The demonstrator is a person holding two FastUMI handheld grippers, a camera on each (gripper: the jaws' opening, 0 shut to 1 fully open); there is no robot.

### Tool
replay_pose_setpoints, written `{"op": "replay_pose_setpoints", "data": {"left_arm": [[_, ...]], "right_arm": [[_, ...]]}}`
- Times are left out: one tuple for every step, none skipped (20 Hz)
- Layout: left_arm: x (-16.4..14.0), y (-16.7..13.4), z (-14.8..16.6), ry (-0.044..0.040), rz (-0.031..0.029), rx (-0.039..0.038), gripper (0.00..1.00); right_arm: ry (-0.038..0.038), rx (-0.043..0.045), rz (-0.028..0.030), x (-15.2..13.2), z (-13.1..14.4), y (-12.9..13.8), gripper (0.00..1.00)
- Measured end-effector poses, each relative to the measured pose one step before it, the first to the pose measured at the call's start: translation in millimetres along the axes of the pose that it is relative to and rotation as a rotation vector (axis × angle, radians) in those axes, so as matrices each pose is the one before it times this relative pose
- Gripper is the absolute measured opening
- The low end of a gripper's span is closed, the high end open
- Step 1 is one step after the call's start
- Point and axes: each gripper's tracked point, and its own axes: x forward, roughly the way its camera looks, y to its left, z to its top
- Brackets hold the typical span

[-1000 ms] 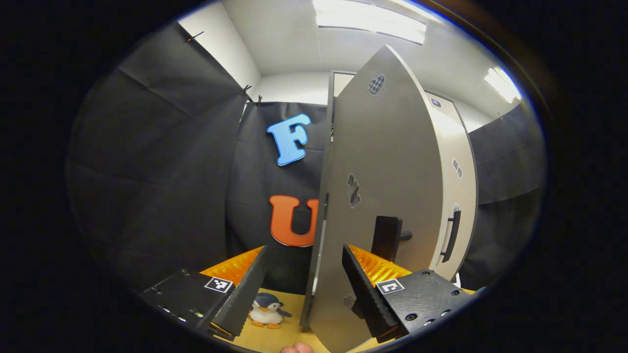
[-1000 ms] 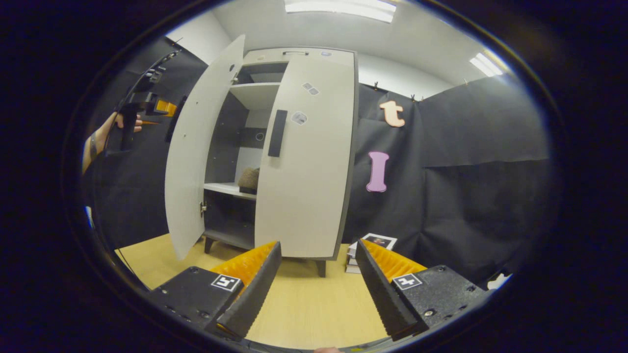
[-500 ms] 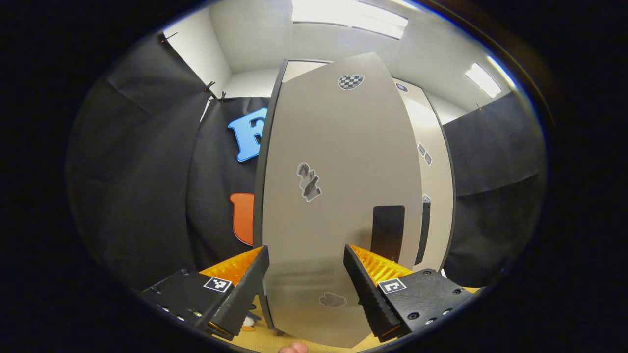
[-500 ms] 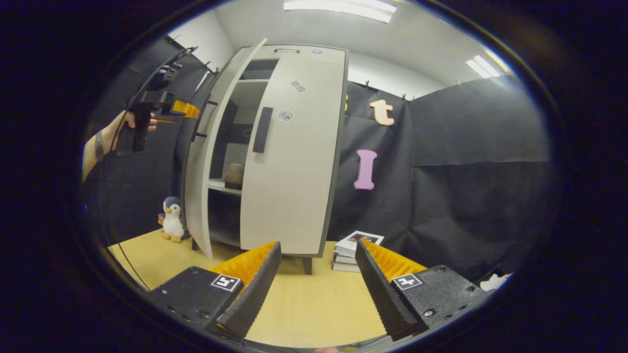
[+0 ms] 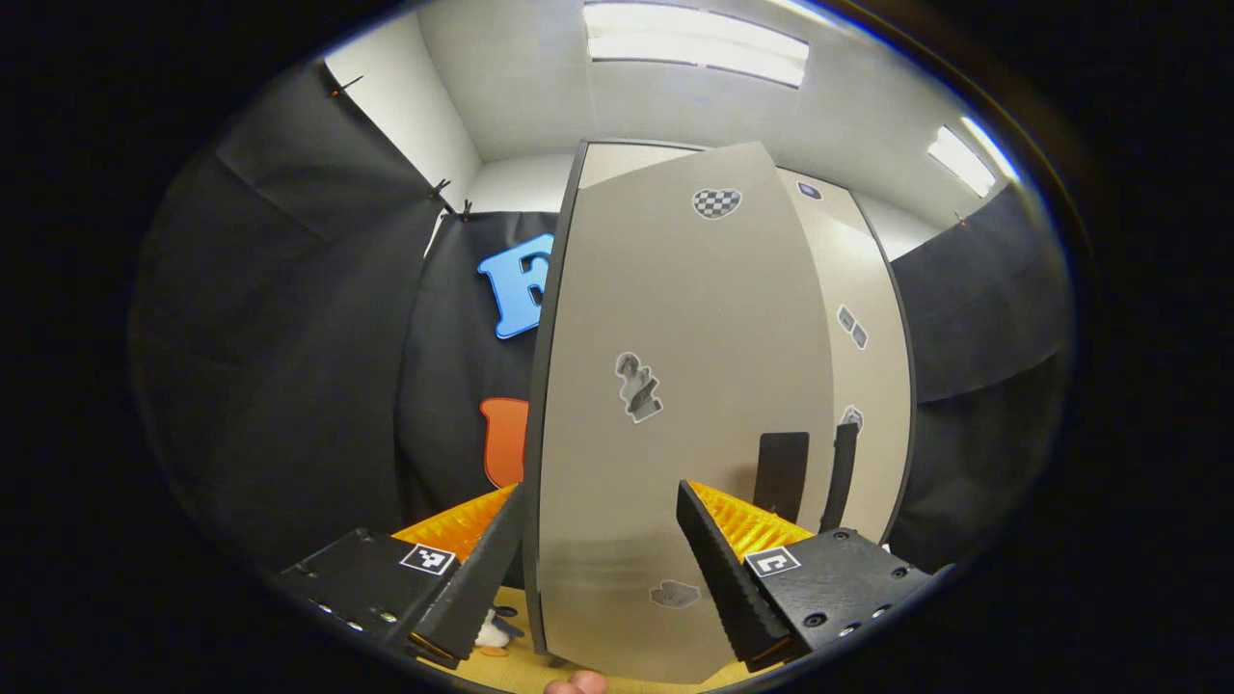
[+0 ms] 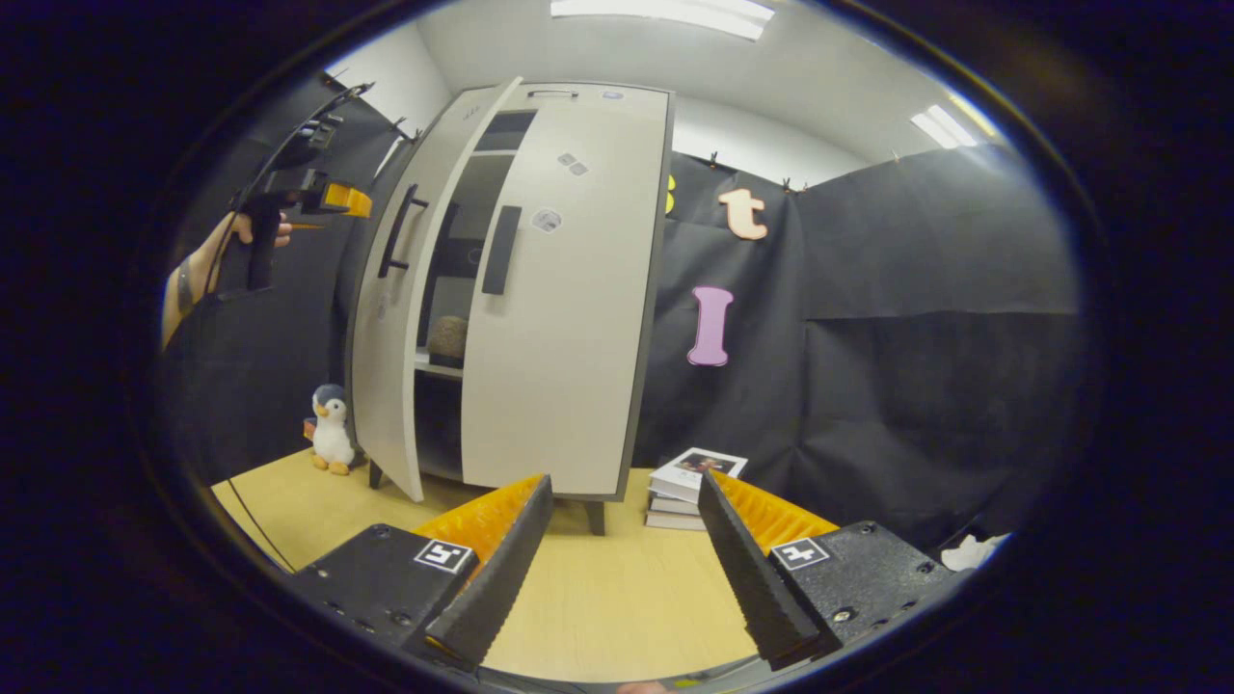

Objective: Grab one shoe with the right hand and put it into the shoe cabinet, grab the other shoe with the left hand and put it into the shoe cabinet; then close the right door with the right hand and the left door with the left hand.

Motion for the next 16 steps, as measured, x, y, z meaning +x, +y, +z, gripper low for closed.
{"op": "replay_pose_setpoints", "data": {"left_arm": [[-9.22, -2.56, 1.10, -0.00065, -0.00360, 0.01418, 0.93], [-10.46, -1.91, 0.29, -0.00163, -0.00329, 0.01668, 0.93], [-12.03, -3.85, -2.42, -0.00609, -0.00190, 0.01363, 0.93], [-13.53, -5.84, -7.33, 0.00090, -0.00025, 0.01094, 0.93], [-12.63, -5.62, -12.92, 0.01042, 0.00542, 0.00780, 0.94], [-12.25, -7.04, -14.72, 0.01358, 0.00546, 0.00053, 0.94], [-12.08, -9.86, -14.81, 0.01627, -0.00311, -0.00803, 0.94], [-11.36, -12.07, -13.57, 0.01607, -0.00868, -0.00787, 0.93], [-9.36, -10.63, -14.45, 0.01635, -0.00625, -0.00770, 0.94], [-9.17, -8.79, -14.28, 0.01020, -0.00868, 0.00038, 0.94], [-6.98, -5.85, -12.72, 0.01050, 0.00116, 0.00519, 0.94], [-5.77, -3.50, -12.84, 0.01720, 0.00331, 0.00512, 0.95], [-3.71, -4.87, -10.58, 0.02088, -0.00415, -0.00008, 0.96], [-4.65, -5.42, -8.48, 0.01726, -0.00434, -0.00262, 0.96], [-3.94, -4.57, -8.40, 0.01763, -0.00239, -0.00755, 0.96], [-3.82, -3.89, -7.16, 0.01456, -0.00613, -0.00824, 0.96]], "right_arm": [[-0.00297, 0.00535, 0.00632, 2.24, 3.66, 0.55, 0.98], [-0.00716, 0.00823, 0.00995, 1.63, 4.87, 2.37, 0.98], [-0.00742, 0.01247, 0.01112, 1.29, 4.17, 2.71, 0.98], [-0.00107, 0.01521, 0.01339, 1.73, 1.65, 4.12, 0.98], [0.00147, 0.01391, 0.01221, 2.04, -0.39, 2.85, 0.95], [0.00115, 0.00875, 0.00496, 1.43, -0.23, 2.40, 0.95], [0.00161, 0.00237, 0.00275, 0.58, 0.17, 0.33, 0.95], [0.00309, -0.00198, 0.00252, -0.51, -0.42, 1.18, 0.98], [0.00390, -0.00363, 0.00374, 0.13, -2.55, 1.93, 0.98], [0.00622, -0.00322, 0.00575, -0.38, -1.34, 2.04, 0.95], [0.00388, -0.00199, 0.00665, 0.55, -1.10, 1.25, 0.98], [0.00323, -0.00282, 0.00327, -0.97, -0.79, 0.65, 0.95], [0.00007, -0.00234, 0.00152, -0.90, -0.41, 0.81, 0.95], [-0.00025, -0.00075, -0.00190, -1.79, -0.62, -0.54, 0.98], [0.00115, 0.00128, -0.00049, 0.50, -0.29, -0.47, 0.94], [0.00169, 0.00345, -0.00345, -0.59, -0.80, 0.55, 0.98]]}}
